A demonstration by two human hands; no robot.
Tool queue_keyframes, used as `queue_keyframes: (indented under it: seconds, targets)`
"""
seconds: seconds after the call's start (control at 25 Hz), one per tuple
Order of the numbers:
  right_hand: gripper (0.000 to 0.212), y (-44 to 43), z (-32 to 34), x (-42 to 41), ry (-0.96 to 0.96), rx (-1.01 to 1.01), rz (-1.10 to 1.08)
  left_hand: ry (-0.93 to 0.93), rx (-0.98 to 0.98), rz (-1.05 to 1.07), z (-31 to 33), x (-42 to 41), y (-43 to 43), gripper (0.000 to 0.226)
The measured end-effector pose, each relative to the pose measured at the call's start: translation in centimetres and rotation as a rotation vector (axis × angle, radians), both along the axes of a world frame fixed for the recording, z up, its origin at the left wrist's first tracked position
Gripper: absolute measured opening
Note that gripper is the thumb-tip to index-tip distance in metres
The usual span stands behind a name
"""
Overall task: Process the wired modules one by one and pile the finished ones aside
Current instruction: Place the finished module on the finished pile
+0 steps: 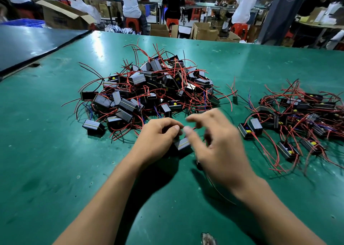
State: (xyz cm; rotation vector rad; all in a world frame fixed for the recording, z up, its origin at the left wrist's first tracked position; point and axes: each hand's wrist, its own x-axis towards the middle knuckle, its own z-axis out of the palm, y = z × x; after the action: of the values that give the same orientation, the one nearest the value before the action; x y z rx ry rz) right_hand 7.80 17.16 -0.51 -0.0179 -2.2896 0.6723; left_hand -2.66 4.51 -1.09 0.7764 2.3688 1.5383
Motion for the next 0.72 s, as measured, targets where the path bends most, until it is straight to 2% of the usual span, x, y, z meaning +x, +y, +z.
queue_keyframes:
  seconds: [0.08,0.16,0.28,0.4,0.6,0.72]
  targets:
    - [0.037,-1.5,-1.2,-0.3,-0.265,0.135,0.018,-0.042,0.094,0.066,0.0,-0.4,0.1,0.02]
    - [0.04,-1.4,-1.8,-0.6,-0.401,0.219,-0.017,-0.122,0.22,0.16,0.0,-0.6,0.2,0.022]
    - [0.026,-0.3,-1.7,-0.9,-0.357,0.247,-0.039,-0.252,0.359,0.232,0.1,-0.8,0.2,0.021]
    - [0.019,1.2,-1.5,-0.9,-0.346,0.225,-0.12,-0.265,0.351,0.238,-0.1,-0.9,0.2,0.021]
    - [0.017,4.5,-1.0,-0.4,-0.442,0.122,-0.33,-0.237,0.356,0.257,-0.5,-1.2,-0.1,0.02]
    - [0.025,5.6,-0.8,-0.1,-0.481,0.086,-0.393,-0.237,0.346,0.259,-0.6,-1.4,-0.1,0.02]
